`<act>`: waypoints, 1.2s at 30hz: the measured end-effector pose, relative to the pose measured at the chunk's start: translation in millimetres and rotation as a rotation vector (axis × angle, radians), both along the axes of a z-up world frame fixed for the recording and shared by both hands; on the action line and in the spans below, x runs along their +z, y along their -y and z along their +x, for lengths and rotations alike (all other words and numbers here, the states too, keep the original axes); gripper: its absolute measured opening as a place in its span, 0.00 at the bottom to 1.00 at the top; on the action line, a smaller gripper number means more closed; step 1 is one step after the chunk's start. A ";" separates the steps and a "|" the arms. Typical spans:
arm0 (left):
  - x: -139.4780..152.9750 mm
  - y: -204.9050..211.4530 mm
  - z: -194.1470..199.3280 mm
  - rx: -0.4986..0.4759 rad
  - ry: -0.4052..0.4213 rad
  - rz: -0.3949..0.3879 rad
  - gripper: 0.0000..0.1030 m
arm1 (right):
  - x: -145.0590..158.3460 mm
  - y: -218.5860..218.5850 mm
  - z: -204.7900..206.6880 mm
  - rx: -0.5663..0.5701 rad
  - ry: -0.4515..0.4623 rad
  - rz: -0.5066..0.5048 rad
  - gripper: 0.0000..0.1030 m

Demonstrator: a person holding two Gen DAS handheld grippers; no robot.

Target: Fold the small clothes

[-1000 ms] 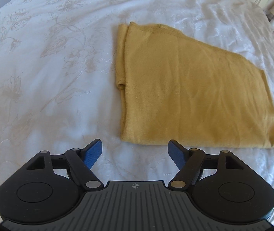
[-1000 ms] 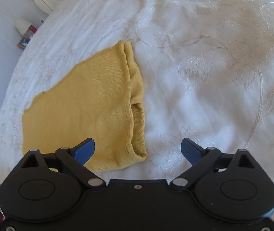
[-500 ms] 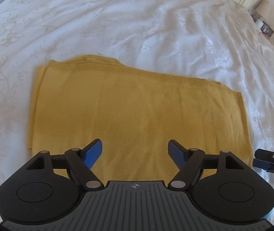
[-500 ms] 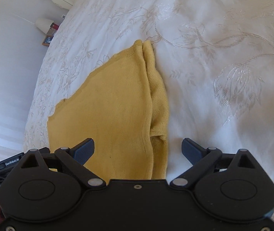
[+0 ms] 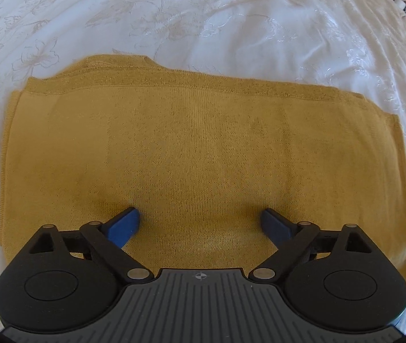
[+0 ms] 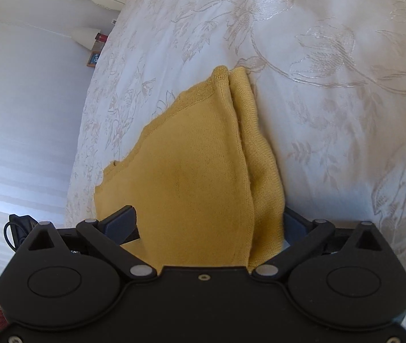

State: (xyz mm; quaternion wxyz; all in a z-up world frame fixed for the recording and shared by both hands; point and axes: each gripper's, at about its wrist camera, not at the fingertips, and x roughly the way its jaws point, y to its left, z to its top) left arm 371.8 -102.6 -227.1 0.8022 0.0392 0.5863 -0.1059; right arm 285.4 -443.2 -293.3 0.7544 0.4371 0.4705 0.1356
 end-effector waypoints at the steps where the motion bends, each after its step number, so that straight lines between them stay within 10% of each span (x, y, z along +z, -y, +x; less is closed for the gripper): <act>1: -2.0 0.5 1.1 -0.001 -0.004 -0.006 1.00 | -0.1 -1.2 0.9 0.003 -0.001 -0.002 1.00; 7: -9.1 7.9 2.9 -0.003 0.005 0.023 1.00 | -1.8 -0.1 -0.1 0.016 0.016 0.016 0.91; 10: -9.7 7.4 -1.1 -0.009 0.022 0.019 1.00 | -12.4 0.1 -2.0 0.036 -0.054 0.048 0.25; 22: 34.7 -33.6 -13.6 -0.024 0.099 -0.045 0.85 | 59.6 -38.9 3.8 0.046 -0.036 -0.237 0.21; 36: 73.1 -177.1 -28.8 0.044 0.128 -0.105 0.85 | 140.8 -185.5 51.4 0.168 0.079 -0.297 0.20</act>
